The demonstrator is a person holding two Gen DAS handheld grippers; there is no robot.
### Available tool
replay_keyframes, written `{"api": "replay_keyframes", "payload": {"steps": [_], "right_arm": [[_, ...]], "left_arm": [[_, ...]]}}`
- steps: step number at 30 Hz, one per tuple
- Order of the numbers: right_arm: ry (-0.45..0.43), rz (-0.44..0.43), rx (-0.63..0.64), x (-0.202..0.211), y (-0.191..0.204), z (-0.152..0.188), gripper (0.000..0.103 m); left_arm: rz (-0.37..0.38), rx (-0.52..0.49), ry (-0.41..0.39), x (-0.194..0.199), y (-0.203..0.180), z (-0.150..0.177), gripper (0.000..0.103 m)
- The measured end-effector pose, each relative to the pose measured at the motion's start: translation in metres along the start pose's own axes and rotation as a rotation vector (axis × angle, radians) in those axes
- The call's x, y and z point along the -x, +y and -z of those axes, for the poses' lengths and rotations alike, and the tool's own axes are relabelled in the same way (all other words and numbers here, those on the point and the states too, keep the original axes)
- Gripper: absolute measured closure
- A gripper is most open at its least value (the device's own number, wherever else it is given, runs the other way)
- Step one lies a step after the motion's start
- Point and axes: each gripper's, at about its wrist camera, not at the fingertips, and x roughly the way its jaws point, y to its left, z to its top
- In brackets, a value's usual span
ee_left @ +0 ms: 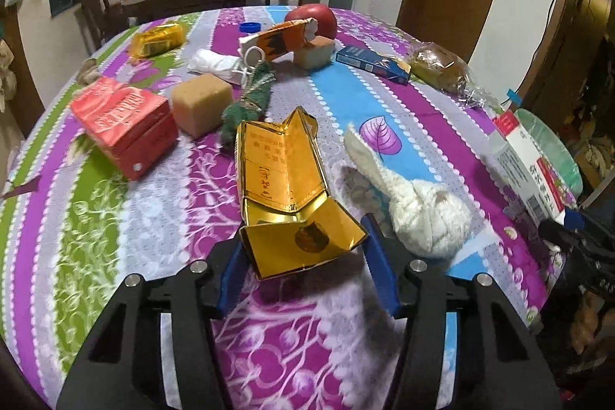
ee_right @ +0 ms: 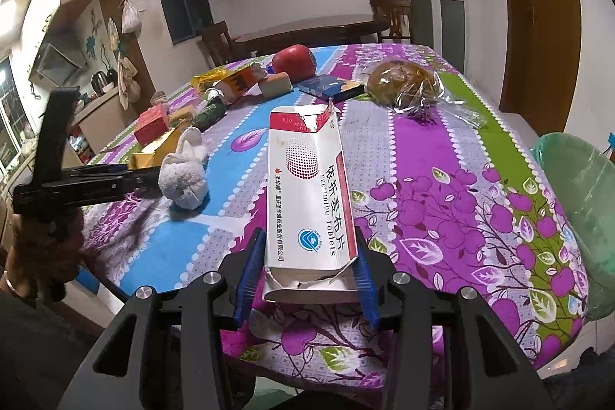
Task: Collect trash
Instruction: 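Grasp the white-red medicine box with the right tool while the left tool grasps the gold cigarette box, then carry the medicine box and gold box over the green bin and open both tools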
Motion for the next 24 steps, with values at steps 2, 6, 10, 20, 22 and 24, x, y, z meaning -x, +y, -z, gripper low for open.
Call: {"api": "replay_keyframes", "payload": {"steps": [2, 6, 10, 20, 22, 24], "right_arm": [[-0.005, 0.013, 0.01, 0.0, 0.002, -0.002, 0.058], [-0.013, 0.041, 0.03, -0.002, 0.006, -0.007, 0.058], [-0.034, 0.068, 0.054, -0.001, 0.011, -0.013, 0.058], [-0.114, 0.166, 0.101, 0.019, 0.013, -0.043, 0.058], [-0.143, 0.196, 0.106, 0.028, 0.01, -0.052, 0.058], [-0.17, 0.218, 0.108, 0.039, 0.006, -0.06, 0.058]], "left_arm": [[0.003, -0.009, 0.0, 0.01, 0.001, 0.003, 0.05], [-0.025, -0.024, -0.016, 0.032, 0.005, 0.01, 0.05], [-0.09, -0.033, -0.065, 0.058, 0.01, 0.009, 0.05], [-0.101, -0.06, -0.186, 0.08, -0.01, -0.028, 0.05], [-0.081, -0.078, -0.213, 0.081, -0.021, -0.04, 0.05], [-0.057, -0.087, -0.233, 0.079, -0.031, -0.052, 0.05]]}}
